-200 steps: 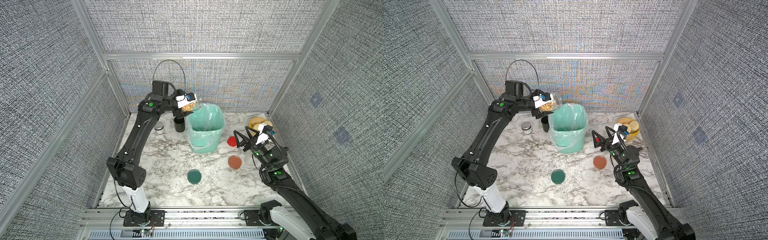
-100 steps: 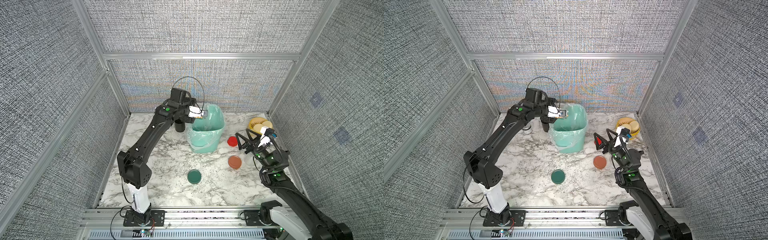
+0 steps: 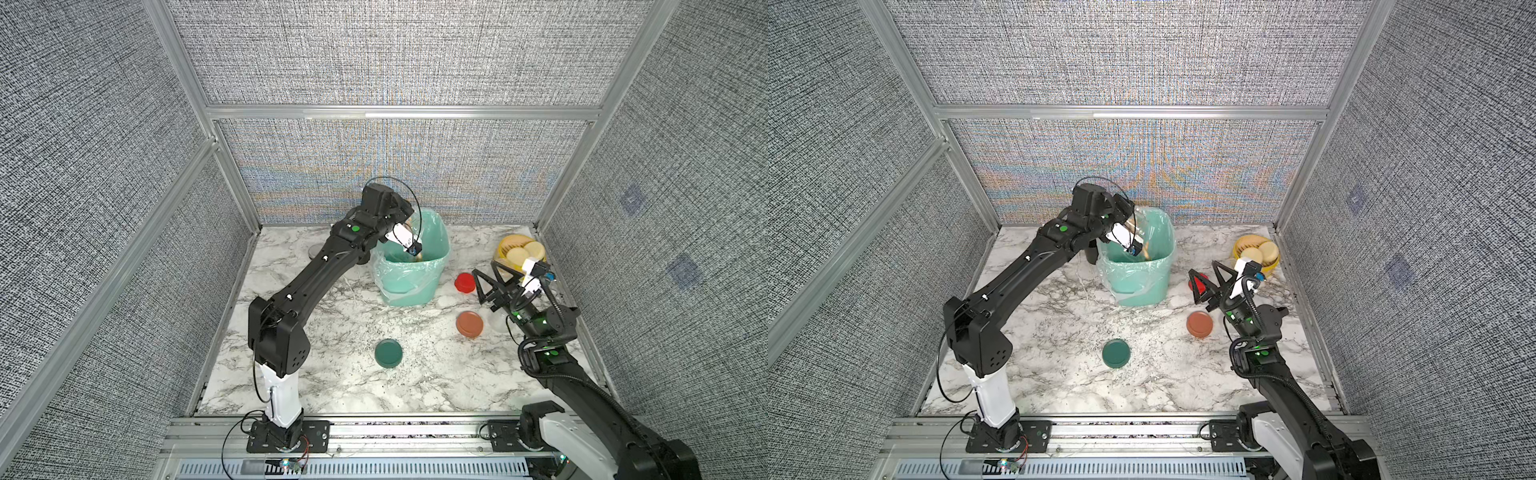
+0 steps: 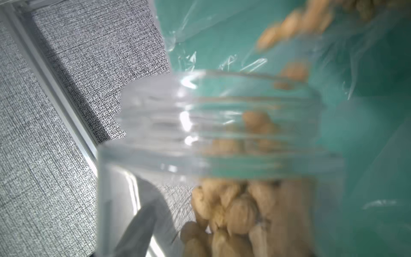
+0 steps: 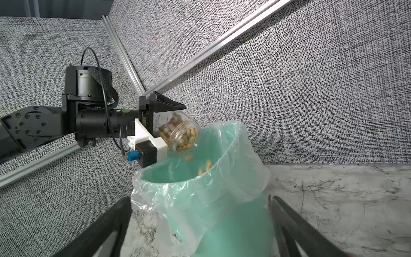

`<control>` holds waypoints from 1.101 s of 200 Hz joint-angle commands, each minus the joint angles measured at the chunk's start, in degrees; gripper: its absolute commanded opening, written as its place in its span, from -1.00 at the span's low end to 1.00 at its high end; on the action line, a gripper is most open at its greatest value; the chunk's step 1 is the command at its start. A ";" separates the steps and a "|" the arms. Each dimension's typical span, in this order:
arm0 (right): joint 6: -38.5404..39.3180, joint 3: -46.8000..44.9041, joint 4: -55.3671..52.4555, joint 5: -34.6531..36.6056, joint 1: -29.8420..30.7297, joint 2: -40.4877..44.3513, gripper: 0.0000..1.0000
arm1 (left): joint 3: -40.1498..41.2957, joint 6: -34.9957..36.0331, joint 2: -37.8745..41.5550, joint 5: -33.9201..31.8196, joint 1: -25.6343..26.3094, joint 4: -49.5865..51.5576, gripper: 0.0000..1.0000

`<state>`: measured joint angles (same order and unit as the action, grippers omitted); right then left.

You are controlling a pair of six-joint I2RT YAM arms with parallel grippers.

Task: Empty moldy peanuts from jars
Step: Pour the moldy peanuts from the jar into the trash bin.

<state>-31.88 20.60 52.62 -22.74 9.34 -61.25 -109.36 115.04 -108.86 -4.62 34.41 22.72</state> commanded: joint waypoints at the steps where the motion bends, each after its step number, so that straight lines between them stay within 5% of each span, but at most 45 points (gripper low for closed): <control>1: -2.19 -0.37 5.00 -0.62 -0.21 -0.77 0.96 | -0.59 17.59 -0.28 -4.76 0.17 -3.74 -1.00; 82: -6.62 -1.39 13.14 -2.20 -2.01 -4.40 0.96 | -0.99 39.14 -0.13 0.12 -0.17 -5.05 -1.00; 134: -7.36 1.37 13.30 -6.99 -2.82 -7.28 0.96 | -0.80 39.73 1.59 5.10 -0.59 -1.94 -1.00; 220: -7.79 -1.44 14.53 -5.96 -2.84 -6.47 0.96 | -1.68 38.46 -0.71 2.00 -1.19 -3.79 -1.00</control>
<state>-39.03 19.84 64.97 -29.04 6.52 -67.99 -112.79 118.63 -109.97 -2.24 33.23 20.62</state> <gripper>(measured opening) 0.980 0.861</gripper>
